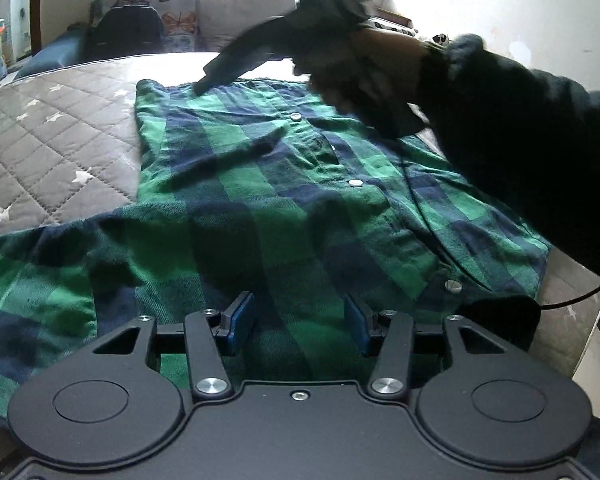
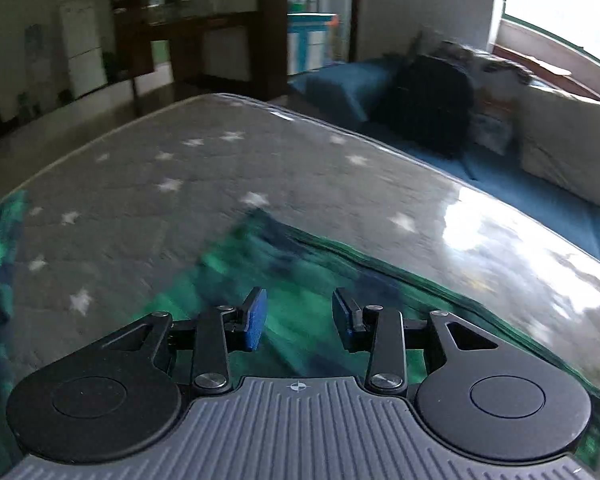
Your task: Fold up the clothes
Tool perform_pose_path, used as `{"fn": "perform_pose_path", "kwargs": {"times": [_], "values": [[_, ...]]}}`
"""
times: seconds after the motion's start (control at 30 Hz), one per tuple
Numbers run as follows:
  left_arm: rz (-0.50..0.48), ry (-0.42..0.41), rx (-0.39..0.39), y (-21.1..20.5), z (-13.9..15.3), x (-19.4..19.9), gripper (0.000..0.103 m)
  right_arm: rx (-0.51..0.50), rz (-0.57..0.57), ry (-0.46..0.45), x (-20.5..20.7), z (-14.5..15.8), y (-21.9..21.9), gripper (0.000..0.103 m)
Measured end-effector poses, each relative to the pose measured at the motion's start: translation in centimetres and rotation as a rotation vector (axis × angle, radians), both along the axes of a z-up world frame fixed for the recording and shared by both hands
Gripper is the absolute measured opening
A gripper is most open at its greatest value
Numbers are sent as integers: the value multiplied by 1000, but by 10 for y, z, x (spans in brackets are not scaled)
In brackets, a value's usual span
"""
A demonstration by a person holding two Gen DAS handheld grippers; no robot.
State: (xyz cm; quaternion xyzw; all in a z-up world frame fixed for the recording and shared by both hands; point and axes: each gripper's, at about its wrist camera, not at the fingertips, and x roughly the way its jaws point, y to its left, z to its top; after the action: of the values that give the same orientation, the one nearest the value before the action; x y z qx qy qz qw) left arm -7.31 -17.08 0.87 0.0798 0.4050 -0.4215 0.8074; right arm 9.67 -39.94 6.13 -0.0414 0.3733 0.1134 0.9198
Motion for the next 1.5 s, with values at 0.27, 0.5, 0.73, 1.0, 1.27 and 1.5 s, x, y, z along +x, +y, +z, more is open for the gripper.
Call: {"fn": "perform_pose_path", "kwargs": {"times": [0.27, 0.5, 0.73, 1.0, 1.27, 1.5], "values": [[1, 13, -23, 5, -1, 0, 54, 7, 14, -9, 37, 5, 28, 38], [-13, 19, -43, 6, -3, 2, 59, 21, 16, 20, 59, -7, 26, 38], [-23, 29, -54, 6, -3, 4, 61, -49, -9, -21, 62, -16, 40, 6], [-34, 22, -51, 5, -4, 3, 61, -155, -52, -109, 74, -20, 60, 3], [-34, 27, -60, 6, -5, 4, 61, -64, -82, -81, 79, -12, 47, 4], [-24, 22, -61, 5, -6, 2, 61, -18, -24, 0, 34, 16, 19, 18]]}}
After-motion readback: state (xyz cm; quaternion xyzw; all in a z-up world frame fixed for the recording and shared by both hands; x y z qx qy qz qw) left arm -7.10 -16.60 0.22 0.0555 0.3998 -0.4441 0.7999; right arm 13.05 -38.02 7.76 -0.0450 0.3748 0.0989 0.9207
